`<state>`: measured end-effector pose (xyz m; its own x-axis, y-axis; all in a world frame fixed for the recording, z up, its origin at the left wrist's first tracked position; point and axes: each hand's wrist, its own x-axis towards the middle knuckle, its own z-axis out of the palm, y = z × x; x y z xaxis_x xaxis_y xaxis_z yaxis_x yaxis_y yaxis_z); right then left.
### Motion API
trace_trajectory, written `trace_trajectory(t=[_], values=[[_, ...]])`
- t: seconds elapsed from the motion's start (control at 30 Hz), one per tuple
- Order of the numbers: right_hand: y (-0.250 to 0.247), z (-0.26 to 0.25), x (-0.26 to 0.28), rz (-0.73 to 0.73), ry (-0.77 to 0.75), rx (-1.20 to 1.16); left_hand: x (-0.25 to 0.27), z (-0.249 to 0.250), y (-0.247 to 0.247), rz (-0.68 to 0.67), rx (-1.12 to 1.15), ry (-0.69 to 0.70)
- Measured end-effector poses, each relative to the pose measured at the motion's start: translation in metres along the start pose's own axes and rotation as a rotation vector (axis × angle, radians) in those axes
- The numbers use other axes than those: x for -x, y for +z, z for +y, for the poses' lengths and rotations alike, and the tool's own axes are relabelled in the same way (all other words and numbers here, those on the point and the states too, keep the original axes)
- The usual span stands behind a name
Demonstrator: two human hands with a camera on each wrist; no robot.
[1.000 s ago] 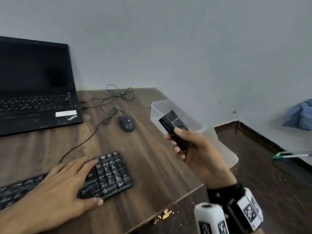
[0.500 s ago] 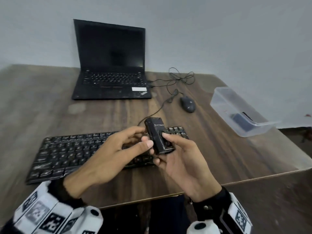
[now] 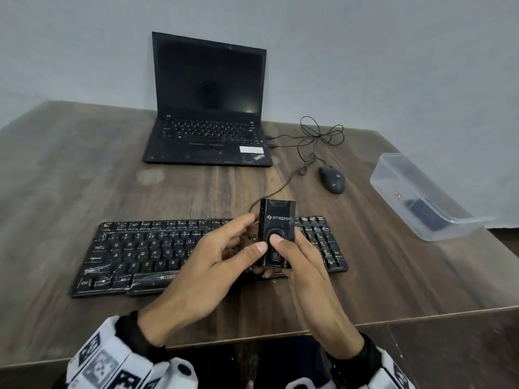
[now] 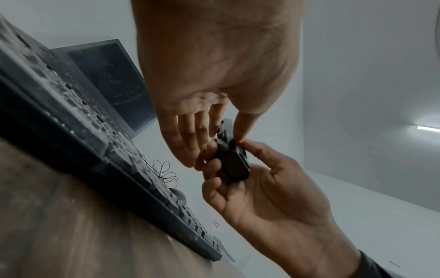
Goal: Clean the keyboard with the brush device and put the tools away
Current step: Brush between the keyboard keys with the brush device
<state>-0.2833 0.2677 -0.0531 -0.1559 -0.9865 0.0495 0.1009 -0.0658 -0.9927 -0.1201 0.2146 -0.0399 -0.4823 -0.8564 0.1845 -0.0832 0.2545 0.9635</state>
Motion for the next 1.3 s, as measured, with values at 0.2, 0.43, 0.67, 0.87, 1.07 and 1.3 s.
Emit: trace_trajectory(t=[0.2,0.43,0.67,0.87,1.07,1.3], values=[[-0.009,0.0,0.0,-0.069,0.016,-0.081,0.0,-0.006,0.007,-0.005,0.036,-0.01],[-0.017,-0.007,0.005,-0.161,-0.004,-0.024,-0.002,-0.012,0.007,-0.003,0.048,-0.009],[-0.02,-0.021,0.004,-0.202,-0.048,0.079,-0.004,-0.001,0.009,0.015,0.091,0.048],[-0.025,-0.024,0.004,-0.223,-0.096,0.141,-0.004,-0.001,0.012,0.025,0.146,0.052],[-0.027,-0.019,0.002,-0.235,-0.096,0.131,-0.004,0.0,0.013,0.022,0.142,0.051],[-0.032,-0.014,0.001,-0.237,-0.091,0.176,-0.006,0.0,0.013,0.019,0.115,0.05]])
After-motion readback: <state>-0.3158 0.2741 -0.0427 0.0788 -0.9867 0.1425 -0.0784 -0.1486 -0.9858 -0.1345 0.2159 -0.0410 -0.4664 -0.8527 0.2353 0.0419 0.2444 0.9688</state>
